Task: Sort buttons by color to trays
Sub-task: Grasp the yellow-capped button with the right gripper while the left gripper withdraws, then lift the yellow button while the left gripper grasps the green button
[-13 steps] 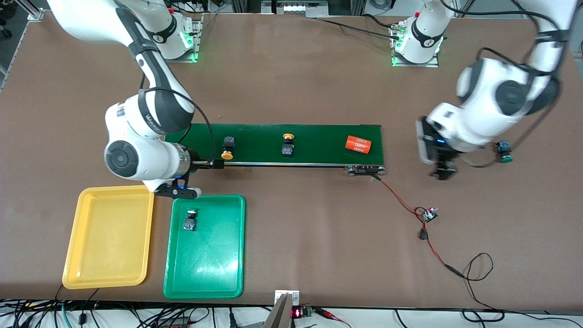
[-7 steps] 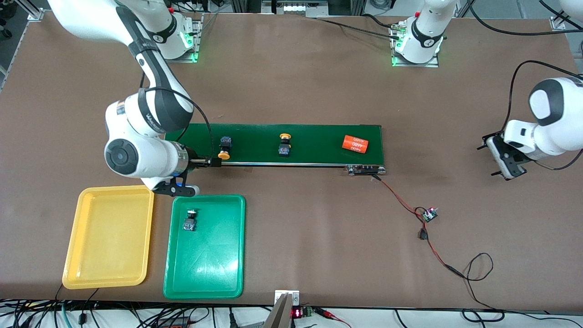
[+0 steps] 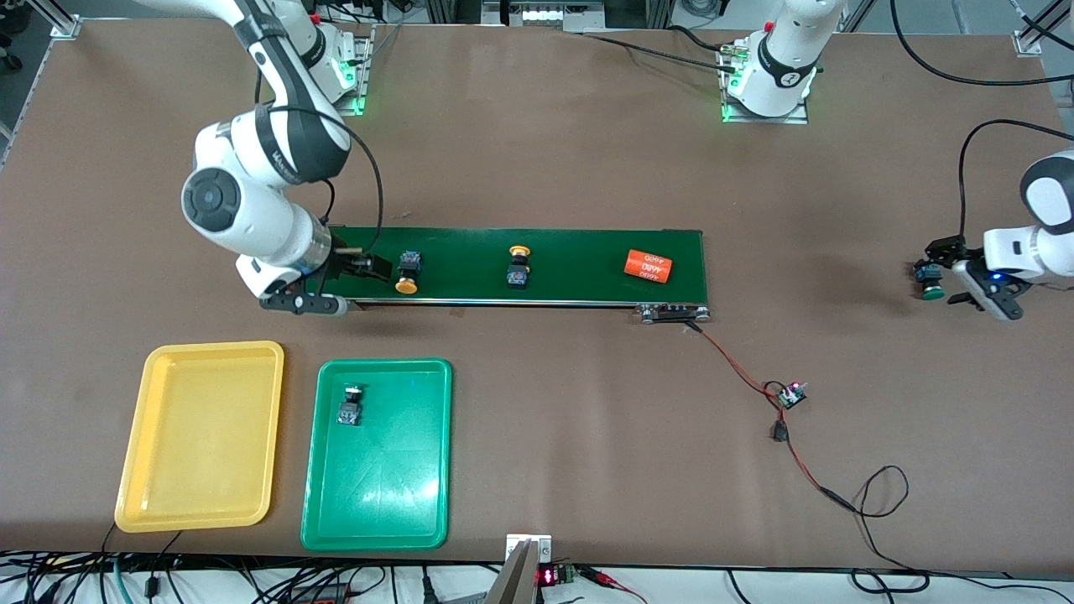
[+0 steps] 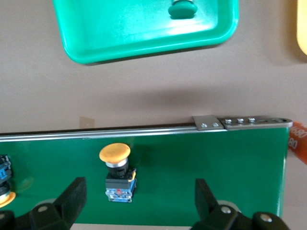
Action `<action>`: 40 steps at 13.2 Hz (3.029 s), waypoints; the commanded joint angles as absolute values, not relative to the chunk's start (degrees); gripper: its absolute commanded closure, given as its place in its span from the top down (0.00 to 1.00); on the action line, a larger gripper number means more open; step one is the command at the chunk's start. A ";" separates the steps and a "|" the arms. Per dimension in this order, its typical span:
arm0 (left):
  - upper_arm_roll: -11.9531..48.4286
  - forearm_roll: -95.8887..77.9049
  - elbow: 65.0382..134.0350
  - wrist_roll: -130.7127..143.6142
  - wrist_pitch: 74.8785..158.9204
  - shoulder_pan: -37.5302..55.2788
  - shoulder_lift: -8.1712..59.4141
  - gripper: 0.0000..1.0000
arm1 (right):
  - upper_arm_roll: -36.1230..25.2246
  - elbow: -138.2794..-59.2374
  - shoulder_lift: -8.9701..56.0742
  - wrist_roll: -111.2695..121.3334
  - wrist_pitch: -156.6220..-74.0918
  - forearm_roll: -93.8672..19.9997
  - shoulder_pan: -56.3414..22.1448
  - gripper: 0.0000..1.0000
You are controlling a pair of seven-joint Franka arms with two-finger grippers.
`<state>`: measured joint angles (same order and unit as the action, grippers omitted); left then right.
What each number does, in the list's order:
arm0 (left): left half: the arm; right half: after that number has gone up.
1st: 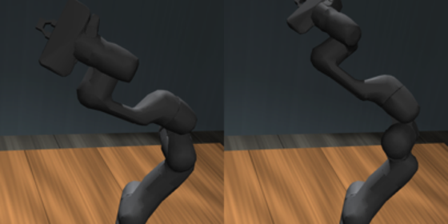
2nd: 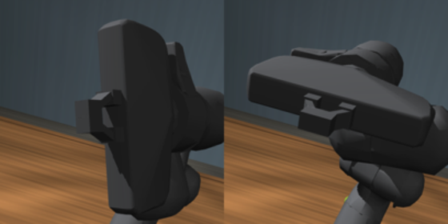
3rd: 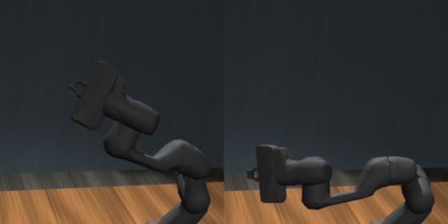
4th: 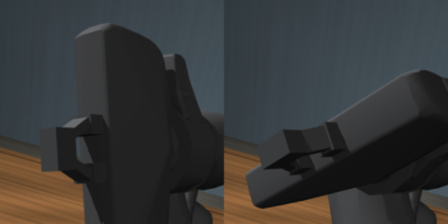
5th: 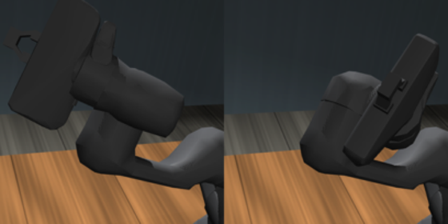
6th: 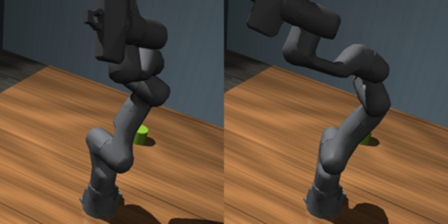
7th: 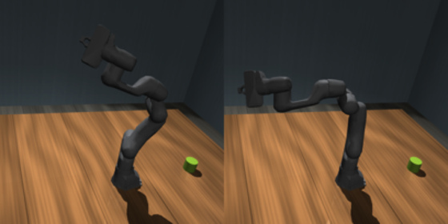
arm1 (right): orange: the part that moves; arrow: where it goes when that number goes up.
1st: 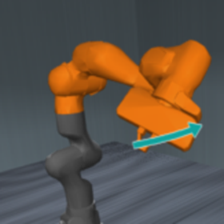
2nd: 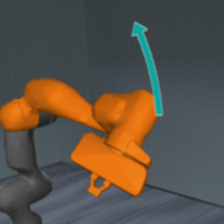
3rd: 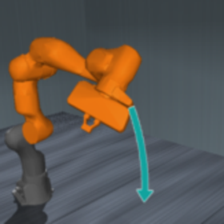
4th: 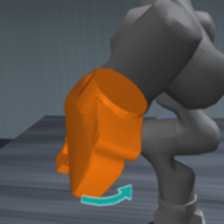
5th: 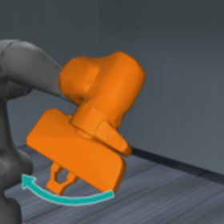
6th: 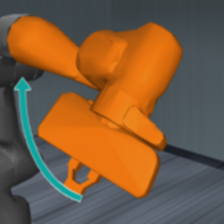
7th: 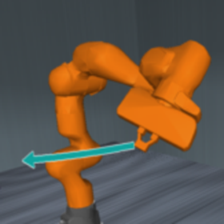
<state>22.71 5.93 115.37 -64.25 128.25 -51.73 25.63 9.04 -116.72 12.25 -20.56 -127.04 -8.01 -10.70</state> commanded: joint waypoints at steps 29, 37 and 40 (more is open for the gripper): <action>20.13 16.08 117.42 -25.22 138.16 -51.15 30.06 0.88 | 8.88 -129.99 14.68 -25.05 -144.23 -8.44 -14.41 0.86; 19.95 16.26 120.42 -25.31 140.99 -50.80 28.48 0.00 | 7.30 -129.29 14.33 -23.47 -143.01 -8.44 -14.24 0.11; 20.13 17.31 119.18 -25.31 136.42 -50.63 27.08 0.00 | 4.14 -122.63 12.66 -20.41 -130.04 -5.38 -14.24 0.11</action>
<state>20.33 15.85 119.15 -24.99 139.74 -51.13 29.94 6.10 -127.22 14.35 -23.24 -138.27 -7.42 -14.48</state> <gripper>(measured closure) 0.670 0.586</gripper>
